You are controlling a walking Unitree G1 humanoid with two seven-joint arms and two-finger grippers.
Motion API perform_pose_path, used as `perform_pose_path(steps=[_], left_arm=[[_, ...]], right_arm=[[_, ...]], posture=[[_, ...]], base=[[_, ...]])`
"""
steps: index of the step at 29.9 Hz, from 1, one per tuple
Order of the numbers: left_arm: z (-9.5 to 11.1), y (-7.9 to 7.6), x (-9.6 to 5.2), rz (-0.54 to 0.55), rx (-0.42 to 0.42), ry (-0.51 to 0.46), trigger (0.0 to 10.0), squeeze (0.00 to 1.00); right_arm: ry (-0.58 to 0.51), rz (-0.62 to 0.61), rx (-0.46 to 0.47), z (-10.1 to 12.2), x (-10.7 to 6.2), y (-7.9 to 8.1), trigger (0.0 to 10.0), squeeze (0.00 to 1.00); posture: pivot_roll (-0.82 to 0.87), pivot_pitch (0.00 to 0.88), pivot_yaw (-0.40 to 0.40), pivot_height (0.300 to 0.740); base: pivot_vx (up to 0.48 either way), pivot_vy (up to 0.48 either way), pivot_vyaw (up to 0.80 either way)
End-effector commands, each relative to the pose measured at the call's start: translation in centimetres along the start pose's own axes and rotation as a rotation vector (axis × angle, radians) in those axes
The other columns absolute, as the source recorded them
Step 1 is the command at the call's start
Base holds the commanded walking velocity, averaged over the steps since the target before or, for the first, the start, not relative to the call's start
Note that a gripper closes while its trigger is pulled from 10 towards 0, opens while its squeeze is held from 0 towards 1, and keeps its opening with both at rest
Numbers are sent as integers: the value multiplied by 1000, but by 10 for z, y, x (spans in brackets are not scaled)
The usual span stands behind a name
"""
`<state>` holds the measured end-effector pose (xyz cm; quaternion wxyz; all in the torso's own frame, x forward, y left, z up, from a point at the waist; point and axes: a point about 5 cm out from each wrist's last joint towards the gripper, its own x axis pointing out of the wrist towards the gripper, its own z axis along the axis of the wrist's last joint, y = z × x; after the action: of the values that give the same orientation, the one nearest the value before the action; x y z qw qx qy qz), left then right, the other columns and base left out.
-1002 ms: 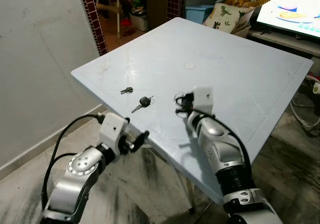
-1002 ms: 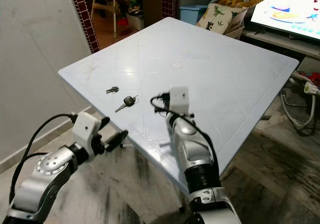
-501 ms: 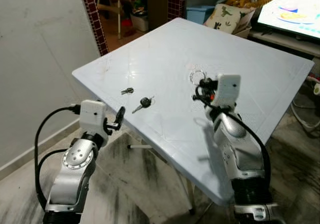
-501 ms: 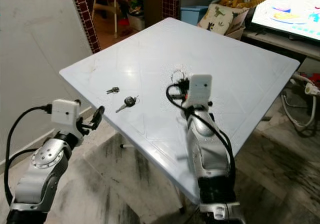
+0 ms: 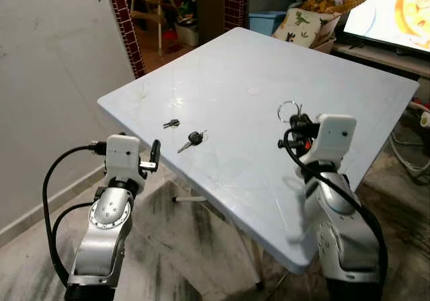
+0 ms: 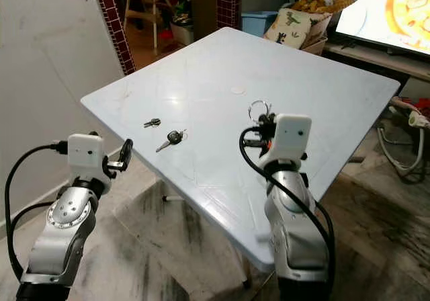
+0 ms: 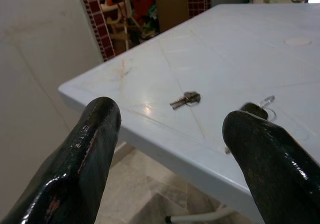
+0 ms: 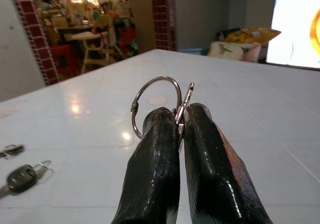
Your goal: Hang keys on a hook
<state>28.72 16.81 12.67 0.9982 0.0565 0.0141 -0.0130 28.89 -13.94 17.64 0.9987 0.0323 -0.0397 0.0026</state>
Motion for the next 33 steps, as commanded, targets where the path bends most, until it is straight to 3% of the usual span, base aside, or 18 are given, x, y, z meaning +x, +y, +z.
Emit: perform_pose_path(steps=[1, 10, 33], left_arm=[[0, 4, -2, 6, 11, 3, 10000, 0], [-1, 9, 1, 22, -6, 19, 10000, 0], [3, 11, 1, -5, 5, 29, 10000, 0]], right_arm=[[-10, 13, -11, 5, -1, 5, 10000, 0], [2, 21, 4, 5, 2, 11, 10000, 0], [6, 2, 4, 5, 8, 11, 10000, 0]], posture=[[-46, 11, 67, 740], [-46, 20, 72, 740], [-19, 27, 98, 740]], base=[[0, 0, 0], [0, 68, 0], [0, 477, 0]])
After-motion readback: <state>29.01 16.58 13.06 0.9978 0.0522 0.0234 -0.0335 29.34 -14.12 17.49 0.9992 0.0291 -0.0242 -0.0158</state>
